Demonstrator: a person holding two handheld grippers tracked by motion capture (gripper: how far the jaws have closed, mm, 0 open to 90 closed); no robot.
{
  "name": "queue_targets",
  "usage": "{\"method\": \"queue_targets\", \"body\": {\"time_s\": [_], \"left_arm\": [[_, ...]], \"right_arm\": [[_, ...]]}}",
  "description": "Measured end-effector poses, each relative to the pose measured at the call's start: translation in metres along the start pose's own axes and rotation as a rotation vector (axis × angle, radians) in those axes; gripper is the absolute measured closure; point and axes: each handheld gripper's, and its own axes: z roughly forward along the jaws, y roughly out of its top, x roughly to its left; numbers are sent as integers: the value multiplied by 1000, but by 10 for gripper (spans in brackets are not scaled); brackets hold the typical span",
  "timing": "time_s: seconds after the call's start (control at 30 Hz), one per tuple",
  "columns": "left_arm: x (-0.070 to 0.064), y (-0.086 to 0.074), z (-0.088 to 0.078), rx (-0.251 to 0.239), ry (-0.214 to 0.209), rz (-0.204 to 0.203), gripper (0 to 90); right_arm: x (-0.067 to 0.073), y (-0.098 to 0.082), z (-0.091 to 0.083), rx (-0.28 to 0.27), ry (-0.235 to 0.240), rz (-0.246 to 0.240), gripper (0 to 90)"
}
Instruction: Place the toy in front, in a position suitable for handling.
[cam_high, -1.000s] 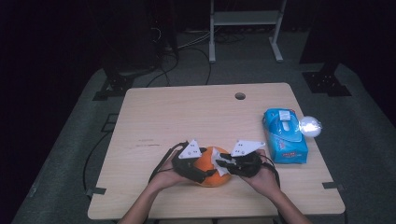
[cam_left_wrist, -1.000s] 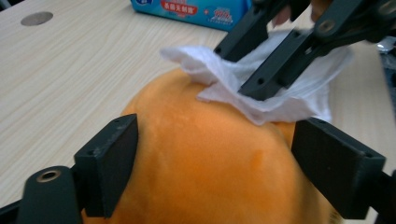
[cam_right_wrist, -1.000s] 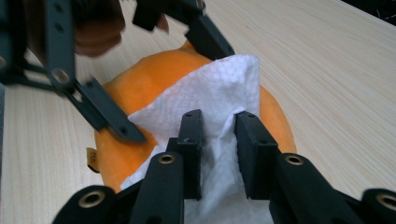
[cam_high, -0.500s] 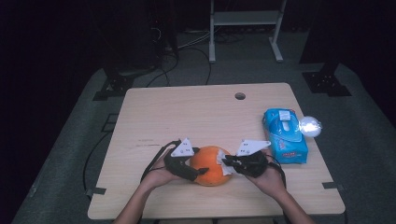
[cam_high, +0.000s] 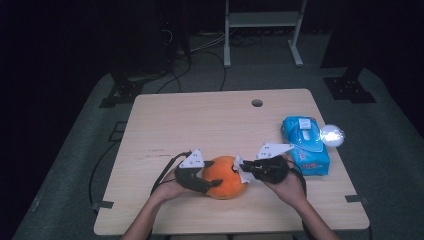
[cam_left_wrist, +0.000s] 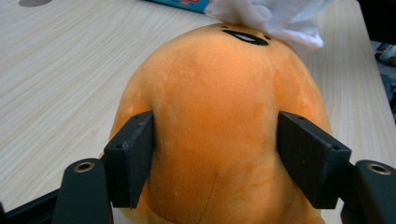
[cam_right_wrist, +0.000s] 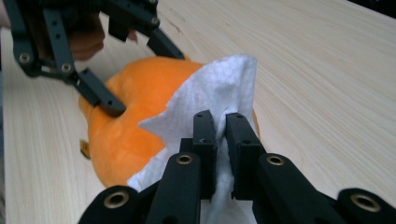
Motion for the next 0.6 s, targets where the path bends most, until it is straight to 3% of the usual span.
{"method": "queue_targets", "body": {"time_s": [0.17,0.27,0.4,0.47,0.6], "left_arm": [[-6,3,6,-35,-36,-6,306],[-13,7,14,-44,-65,0,310],[-15,9,15,-32,-63,12,310],[-12,7,13,-31,-63,2,310],[-9,6,13,-33,-67,-11,310]], "right_arm": [[-2,-1,-2,-21,41,49,827],[8,6,-6,-44,78,17,826],[17,8,-6,-11,43,-51,826],[12,1,-9,-4,36,-32,826],[-8,-23,-21,18,-4,53,826]]}}
